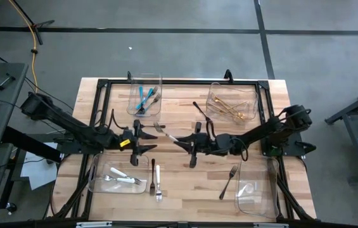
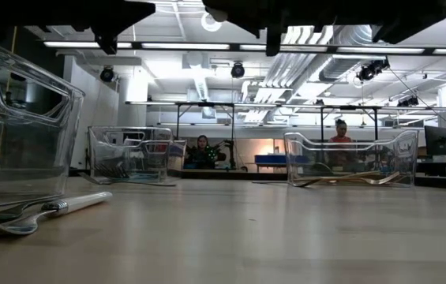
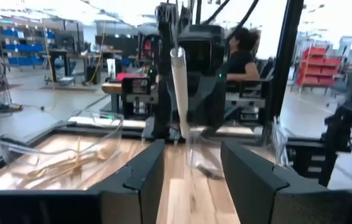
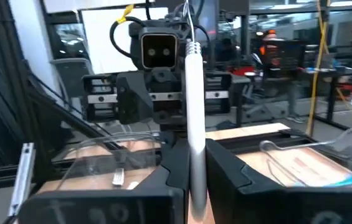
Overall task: Sort silverware by color (type)
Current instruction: Put the white fork into the bottom left transparent bin
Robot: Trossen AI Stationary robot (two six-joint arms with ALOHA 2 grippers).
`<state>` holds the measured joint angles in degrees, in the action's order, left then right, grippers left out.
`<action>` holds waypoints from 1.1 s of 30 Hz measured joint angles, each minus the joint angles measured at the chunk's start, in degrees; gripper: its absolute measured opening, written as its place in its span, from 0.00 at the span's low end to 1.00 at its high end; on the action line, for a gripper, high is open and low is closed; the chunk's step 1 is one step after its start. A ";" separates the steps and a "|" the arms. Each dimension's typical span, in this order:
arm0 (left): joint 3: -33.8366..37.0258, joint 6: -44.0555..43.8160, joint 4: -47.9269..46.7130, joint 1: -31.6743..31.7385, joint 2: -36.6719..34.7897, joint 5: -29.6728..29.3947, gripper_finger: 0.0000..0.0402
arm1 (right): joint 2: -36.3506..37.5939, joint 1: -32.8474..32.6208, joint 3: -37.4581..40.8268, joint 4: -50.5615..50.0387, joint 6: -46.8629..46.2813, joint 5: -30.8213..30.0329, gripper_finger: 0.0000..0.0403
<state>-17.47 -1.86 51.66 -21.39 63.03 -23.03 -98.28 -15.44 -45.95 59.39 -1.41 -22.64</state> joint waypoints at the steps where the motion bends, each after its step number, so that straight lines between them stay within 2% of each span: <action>1: 0.00 0.40 1.63 0.00 1.15 -0.02 0.39 | -0.34 0.09 0.00 0.67 -0.04 0.51 0.06; 10: -1.60 0.47 16.30 1.60 12.02 0.07 0.51 | -1.18 0.08 -0.04 2.60 -0.08 3.58 0.06; 19: -8.54 0.56 17.11 2.32 19.42 0.31 0.53 | -1.16 0.08 -0.09 -0.35 -2.17 5.73 0.06; 25: -9.91 0.93 17.29 2.29 20.27 0.36 0.53 | -1.16 0.08 -0.09 -1.96 -2.86 5.71 0.06; 29: -9.92 0.99 17.30 2.29 20.26 0.31 0.49 | -1.17 0.08 -0.09 -2.39 -3.08 5.71 0.06; 33: -9.92 1.07 17.25 2.29 20.26 -1.70 0.34 | -1.15 0.08 -0.09 -2.60 -3.08 5.33 0.06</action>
<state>-27.40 -0.79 68.90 -19.09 83.29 -24.73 -99.44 -15.35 -46.04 56.80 -4.49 -17.31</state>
